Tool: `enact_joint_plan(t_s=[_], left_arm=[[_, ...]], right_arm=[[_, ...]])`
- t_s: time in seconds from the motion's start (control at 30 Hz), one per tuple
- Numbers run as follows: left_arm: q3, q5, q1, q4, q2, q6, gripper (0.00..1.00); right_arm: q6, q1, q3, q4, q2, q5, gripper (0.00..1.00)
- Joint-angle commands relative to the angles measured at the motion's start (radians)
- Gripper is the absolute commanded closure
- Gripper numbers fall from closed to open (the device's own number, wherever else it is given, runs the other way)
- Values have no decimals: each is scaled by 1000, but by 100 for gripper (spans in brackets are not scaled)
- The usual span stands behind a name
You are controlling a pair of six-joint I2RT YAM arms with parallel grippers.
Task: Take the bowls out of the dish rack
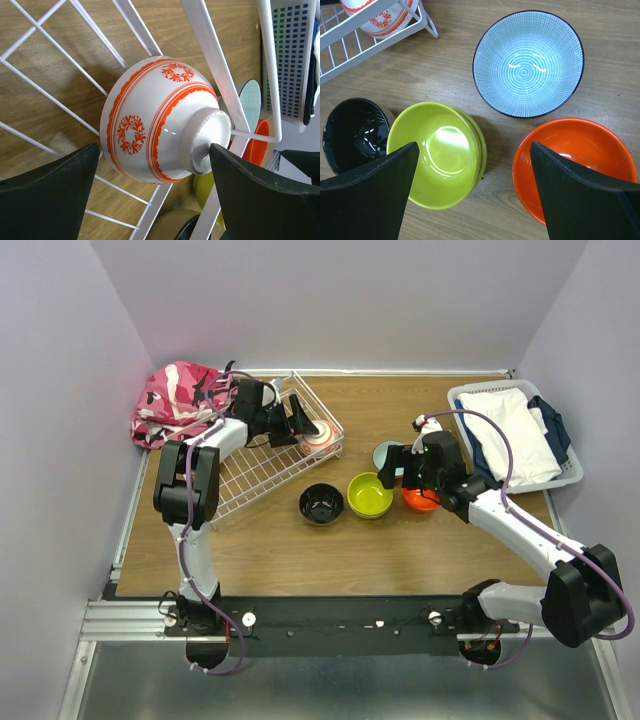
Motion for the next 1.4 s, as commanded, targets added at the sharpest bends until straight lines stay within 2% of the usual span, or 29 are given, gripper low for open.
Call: enact_joint_plan(t_s=[0.0,0.27,0.7,1.0,1.03,1.17,1.37], left_arm=[[-67,23,-18,-133,-21,-10,1],[-146,-6,-26,-50,-81,-63,1],[-107,20,-32,-50,-64,-109,1],[-50,-23,-42,-119,-121,-83,8],[-47,-29,-42,-130,-124,-79,13],[-41,-42,-42,-150,-136,-66,19],[-42,-48,-43,-165,-159,-57,23]], right_arm=[[11,6,29,-18,-3,-9,0],[11,6,20,-21,-9,-8,1],[9,6,11,-27,-23,-8,1],[12,6,6,-22,-23,-9,1],[12,6,6,-19,-24,-9,1],[12,6,5,-22,-24,-8,1],[9,6,3,-22,-24,-5,1]])
